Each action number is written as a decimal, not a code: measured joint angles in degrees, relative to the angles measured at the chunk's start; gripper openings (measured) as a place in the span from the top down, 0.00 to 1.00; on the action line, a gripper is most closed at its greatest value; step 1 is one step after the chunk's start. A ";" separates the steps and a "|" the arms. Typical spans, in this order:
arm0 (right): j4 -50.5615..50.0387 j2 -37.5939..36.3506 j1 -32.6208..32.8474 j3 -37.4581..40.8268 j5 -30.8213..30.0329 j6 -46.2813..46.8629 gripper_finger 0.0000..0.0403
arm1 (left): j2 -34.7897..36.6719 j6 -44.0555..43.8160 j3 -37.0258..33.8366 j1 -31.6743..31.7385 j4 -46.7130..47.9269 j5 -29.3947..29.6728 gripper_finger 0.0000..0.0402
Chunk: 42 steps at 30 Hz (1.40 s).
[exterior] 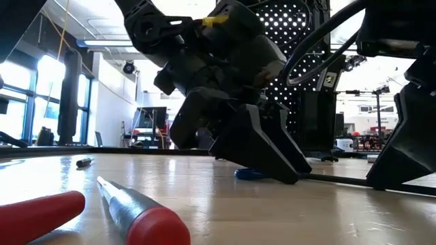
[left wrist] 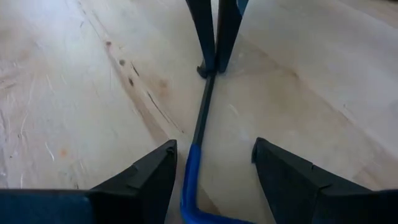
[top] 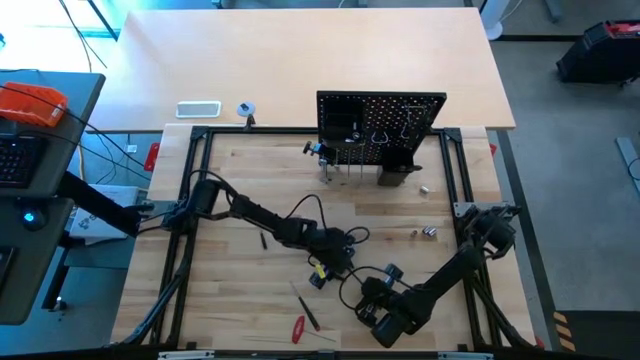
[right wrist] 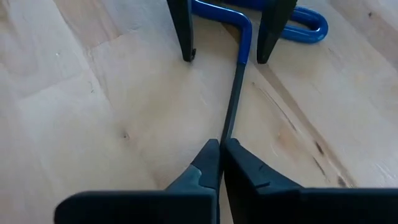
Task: Hang tools onto peg board
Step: Hang the blue L-shaped hex key onto the pegboard
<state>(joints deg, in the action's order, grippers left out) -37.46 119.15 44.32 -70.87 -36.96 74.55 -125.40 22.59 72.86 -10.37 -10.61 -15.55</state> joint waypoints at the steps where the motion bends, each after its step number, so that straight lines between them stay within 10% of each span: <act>1: -0.30 0.06 -0.08 -0.36 -0.35 -0.28 0.99 | 0.00 0.04 0.00 -0.02 -0.01 0.14 0.48; 31: -11.16 0.20 -3.65 -8.97 0.52 -5.07 0.99 | -1.18 3.62 2.16 1.31 1.63 -0.65 0.62; 42: -0.99 0.20 -2.42 -3.40 0.15 1.68 0.65 | -1.25 3.98 2.25 1.49 3.19 -1.52 0.59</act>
<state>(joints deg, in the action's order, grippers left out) -38.45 119.35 41.90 -74.27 -36.82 76.23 -126.65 26.57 75.11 -8.88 -7.42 -17.06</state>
